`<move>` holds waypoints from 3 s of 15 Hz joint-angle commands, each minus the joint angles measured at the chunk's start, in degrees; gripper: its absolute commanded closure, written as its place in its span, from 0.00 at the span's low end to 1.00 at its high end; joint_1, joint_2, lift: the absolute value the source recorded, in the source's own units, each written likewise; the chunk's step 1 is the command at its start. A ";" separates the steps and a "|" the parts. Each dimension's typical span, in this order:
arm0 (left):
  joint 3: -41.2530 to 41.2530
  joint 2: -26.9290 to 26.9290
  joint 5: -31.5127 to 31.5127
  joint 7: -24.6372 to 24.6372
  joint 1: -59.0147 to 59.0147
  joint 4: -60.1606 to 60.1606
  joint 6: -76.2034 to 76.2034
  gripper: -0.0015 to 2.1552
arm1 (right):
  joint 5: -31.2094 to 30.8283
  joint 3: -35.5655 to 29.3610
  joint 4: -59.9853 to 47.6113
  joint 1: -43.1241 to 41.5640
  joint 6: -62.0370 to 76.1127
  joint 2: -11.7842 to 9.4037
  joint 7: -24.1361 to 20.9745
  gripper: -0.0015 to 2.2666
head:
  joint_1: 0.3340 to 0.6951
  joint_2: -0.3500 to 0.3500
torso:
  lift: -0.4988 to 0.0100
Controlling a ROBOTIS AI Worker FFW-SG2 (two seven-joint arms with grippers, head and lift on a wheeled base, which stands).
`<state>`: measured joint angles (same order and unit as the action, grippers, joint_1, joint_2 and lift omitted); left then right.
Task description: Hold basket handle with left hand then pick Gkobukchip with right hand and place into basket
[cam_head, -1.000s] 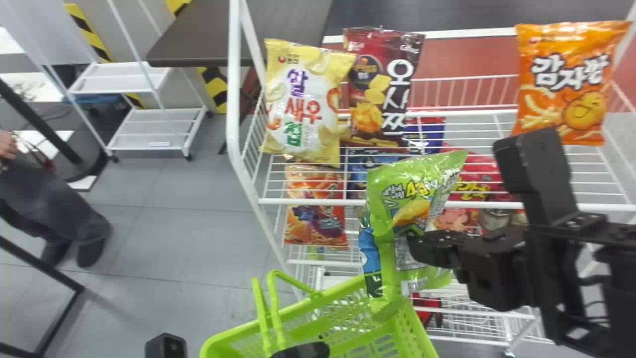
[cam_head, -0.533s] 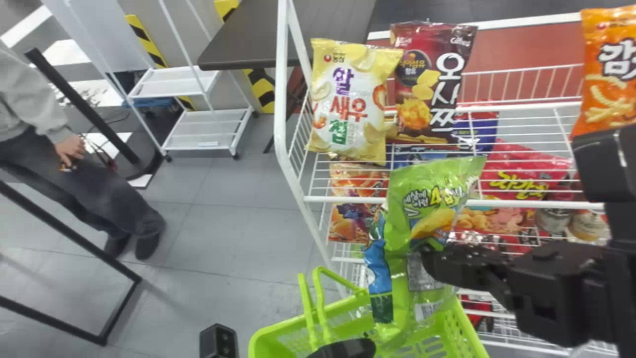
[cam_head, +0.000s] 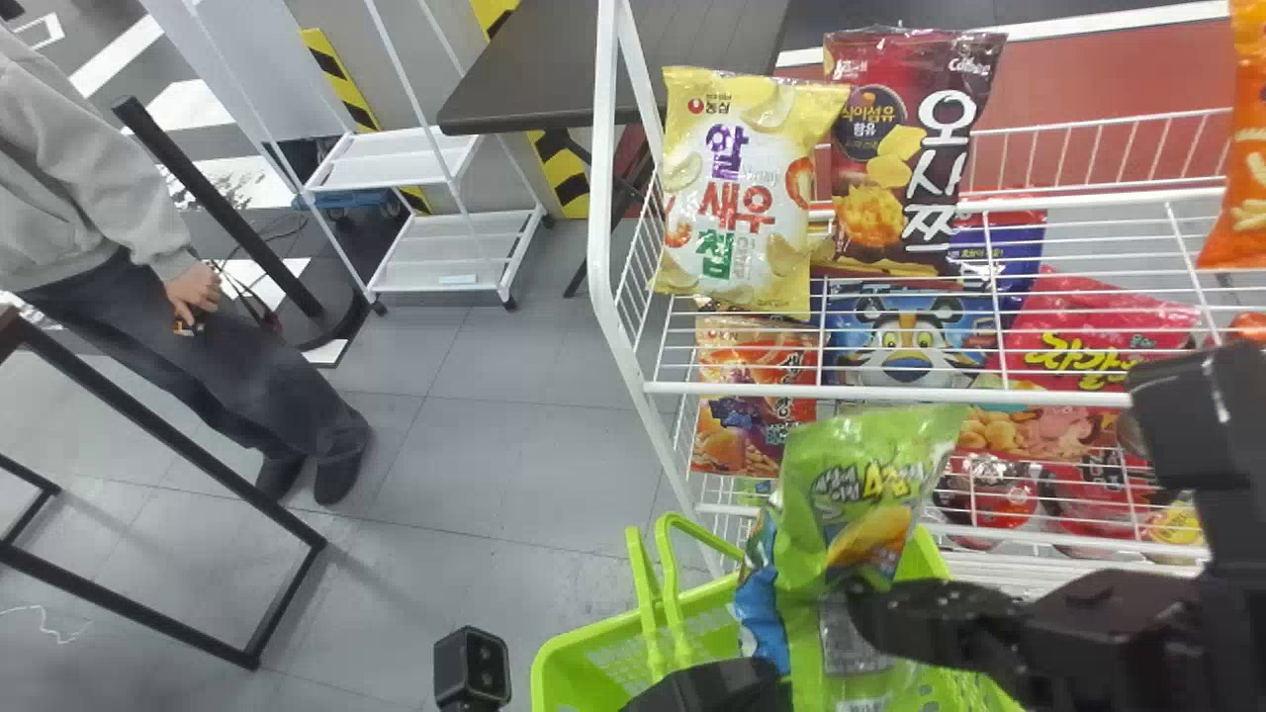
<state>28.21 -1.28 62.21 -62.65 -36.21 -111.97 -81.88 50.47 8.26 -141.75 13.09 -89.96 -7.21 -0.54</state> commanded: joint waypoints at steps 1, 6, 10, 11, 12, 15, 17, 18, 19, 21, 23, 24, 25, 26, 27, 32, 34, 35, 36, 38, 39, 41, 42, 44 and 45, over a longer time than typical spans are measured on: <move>0.09 -0.04 0.37 -0.11 0.00 -0.09 0.00 1.00 | -0.46 0.53 1.04 0.53 -0.12 -0.08 0.18 0.79 | 1.00 1.00 | 0.98; 0.09 0.05 0.37 -0.20 -0.18 -0.09 0.00 1.00 | -1.34 -0.35 0.42 1.85 -0.12 -0.17 -0.17 0.02 | 1.00 1.00 | 0.98; 0.09 0.05 0.37 -0.37 -0.35 -0.09 0.00 1.00 | -2.30 -2.81 -0.63 2.29 -0.12 -0.17 0.89 0.03 | 1.00 1.00 | 0.98; 0.09 0.05 0.37 -0.46 -0.35 -0.09 0.00 1.00 | -6.00 -3.33 -1.07 3.17 -0.12 -0.26 2.73 0.03 | 1.00 1.00 | 0.98; 0.09 0.05 0.37 -0.46 -0.35 -0.09 0.18 1.00 | -9.77 -3.25 -1.07 3.79 -0.12 -0.52 3.87 0.03 | 1.00 1.00 | 0.98; -0.09 0.05 0.20 -0.46 -0.44 0.00 0.70 1.00 | -22.17 -2.54 0.77 6.95 4.39 -1.84 5.63 0.03 | 1.00 0.90 | 0.98; -0.09 0.05 0.02 -0.46 -0.44 0.00 0.88 1.00 | -28.76 -1.75 3.76 8.80 20.74 -3.24 6.16 0.04 | 1.00 0.81 | 0.98; -0.09 0.05 0.02 -0.46 -0.44 0.00 0.88 1.00 | -30.96 -1.75 5.43 8.88 26.37 -3.51 6.16 0.04 | 1.00 0.77 | 0.98; -0.09 0.05 -0.07 -0.37 -0.44 0.08 1.05 1.00 | -33.15 -1.75 7.45 9.32 34.63 -3.77 5.98 0.04 | 1.00 0.69 | 0.98; -0.09 0.05 -0.07 -0.46 -0.44 0.35 1.05 1.00 | -35.35 -1.93 11.23 9.68 46.58 -4.04 5.54 0.04 | 1.00 0.61 | 0.98; -0.09 0.05 -0.07 -0.55 -0.44 0.44 1.05 1.00 | -37.81 -1.93 15.63 10.29 58.71 -4.21 5.46 0.05 | 1.00 0.56 | 0.98; -0.09 0.05 -0.07 -0.55 -0.44 0.44 1.05 1.00 | -38.69 -2.10 17.82 10.64 64.16 -4.21 5.37 0.05 | 1.00 0.54 | 0.98; -0.09 0.05 -0.07 -0.55 -0.44 0.44 1.05 1.00 | -39.13 -2.72 19.84 11.26 68.55 -4.21 5.28 0.05 | 1.00 0.51 | 0.98; -0.09 0.05 -0.07 -0.55 -0.44 0.44 1.05 1.00 | -39.22 -3.69 21.51 11.96 71.37 -4.21 5.37 0.05 | 1.00 0.49 | 0.98; -0.09 0.05 -0.07 -0.55 -0.44 0.44 1.05 1.00 | -39.22 -4.39 22.83 12.75 74.35 -4.21 5.37 0.05 | 1.00 0.48 | 0.98; -0.09 0.14 -0.07 -0.28 -0.35 0.52 1.05 1.00 | -37.99 -7.90 29.16 15.12 86.13 -4.12 5.98 0.05 | 1.00 0.35 | 0.98; -0.09 0.14 -0.07 -0.28 -0.35 0.61 1.05 1.00 | -37.55 -8.78 30.66 15.56 88.77 -4.12 6.42 0.05 | 1.00 0.31 | 0.98; -0.09 0.14 -0.07 -0.28 -0.27 0.61 1.05 1.00 | -37.55 -8.96 31.18 15.56 89.65 -4.12 6.42 0.05 | 1.00 0.29 | 0.98; -0.09 0.14 -0.07 -0.28 -0.27 0.61 1.23 1.00 | -37.55 -9.05 31.36 15.65 89.82 -4.12 6.42 0.05 | 1.00 0.28 | 0.98; -0.09 0.14 -0.07 -0.20 -0.18 0.70 1.05 1.00 | -37.55 -9.05 31.45 15.65 90.00 -4.12 6.86 0.05 | 1.00 0.25 | 0.98; -0.09 0.14 -0.07 -0.28 -0.18 0.70 1.23 1.00 | -37.55 -9.14 31.53 15.65 89.82 -4.12 7.30 0.05 | 1.00 0.25 | 0.98; -0.09 0.14 -0.07 -0.37 -0.18 0.70 1.23 1.00 | -36.49 -9.57 31.71 15.56 90.00 -4.12 8.88 0.05 | 1.00 0.26 | 0.98; -0.09 0.14 -0.07 -0.37 -0.18 0.70 1.23 1.00 | -36.23 -9.66 31.71 15.56 90.00 -4.12 8.88 0.05 | 1.00 0.26 | 0.98; -0.09 0.14 -0.07 -0.28 -0.18 0.70 1.05 1.00 | -36.23 -9.75 31.71 15.56 90.00 -4.04 8.88 0.05 | 1.00 0.26 | 0.98; -0.09 0.14 -0.07 -0.28 -0.18 0.70 1.23 1.00 | -36.23 -9.75 31.71 15.74 90.00 -4.04 8.88 0.05 | 1.00 0.26 | 0.98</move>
<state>28.12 -1.14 62.14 -62.93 -36.39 -111.27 -80.65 14.21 -1.47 -110.01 28.68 0.03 -11.28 8.35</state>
